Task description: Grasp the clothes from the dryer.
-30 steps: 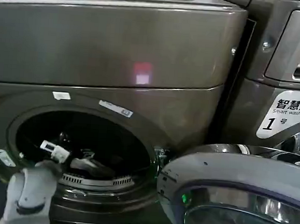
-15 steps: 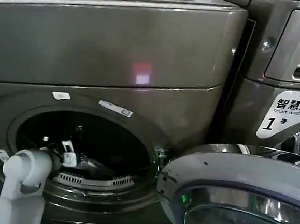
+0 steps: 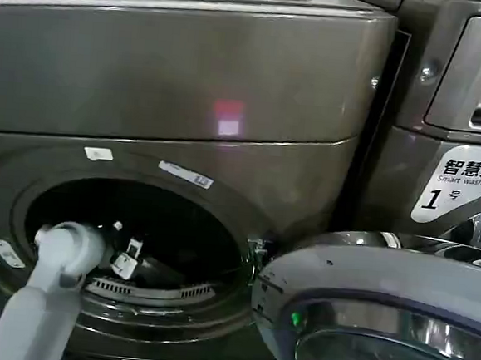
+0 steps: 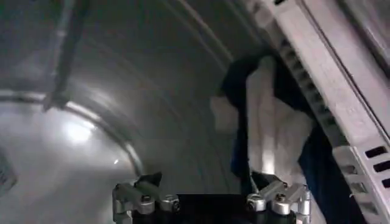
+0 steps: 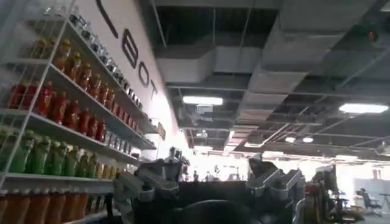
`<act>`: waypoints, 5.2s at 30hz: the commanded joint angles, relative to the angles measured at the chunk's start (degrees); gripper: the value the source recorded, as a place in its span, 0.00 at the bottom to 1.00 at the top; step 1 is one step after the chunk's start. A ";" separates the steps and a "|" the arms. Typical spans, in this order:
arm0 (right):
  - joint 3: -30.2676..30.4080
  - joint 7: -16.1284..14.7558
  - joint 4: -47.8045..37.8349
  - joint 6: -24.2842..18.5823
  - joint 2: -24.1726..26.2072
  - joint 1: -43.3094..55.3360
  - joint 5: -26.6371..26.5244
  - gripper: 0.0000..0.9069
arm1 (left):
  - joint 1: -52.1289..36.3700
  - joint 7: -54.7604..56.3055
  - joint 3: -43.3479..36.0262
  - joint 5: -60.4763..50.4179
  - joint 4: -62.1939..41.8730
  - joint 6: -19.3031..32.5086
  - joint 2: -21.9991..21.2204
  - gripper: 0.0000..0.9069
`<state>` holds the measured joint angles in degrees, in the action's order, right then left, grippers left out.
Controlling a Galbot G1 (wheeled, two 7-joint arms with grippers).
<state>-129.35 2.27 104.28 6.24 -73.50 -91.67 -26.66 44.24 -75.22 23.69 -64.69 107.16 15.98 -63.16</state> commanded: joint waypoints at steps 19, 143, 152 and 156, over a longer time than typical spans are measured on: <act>0.95 0.17 0.96 0.07 -0.66 0.59 0.83 1.00 | -4.27 -2.13 -8.65 7.23 -7.30 3.53 3.49 1.00; 4.80 1.61 8.47 1.36 -1.77 0.11 -2.40 1.00 | 6.37 88.28 4.14 58.32 -3.09 -42.41 -25.45 0.00; 4.90 1.36 8.23 -1.31 -1.58 -0.22 -2.05 1.00 | 6.62 88.15 4.18 58.22 -2.87 -42.45 -24.95 0.00; 5.00 1.21 8.20 -1.35 -1.61 -0.13 -1.86 1.00 | 6.70 88.05 4.23 58.08 -3.13 -42.38 -24.85 0.00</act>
<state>-124.26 3.31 112.05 4.99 -75.13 -91.82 -28.43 50.23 11.01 27.77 -8.47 103.65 -25.86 -87.56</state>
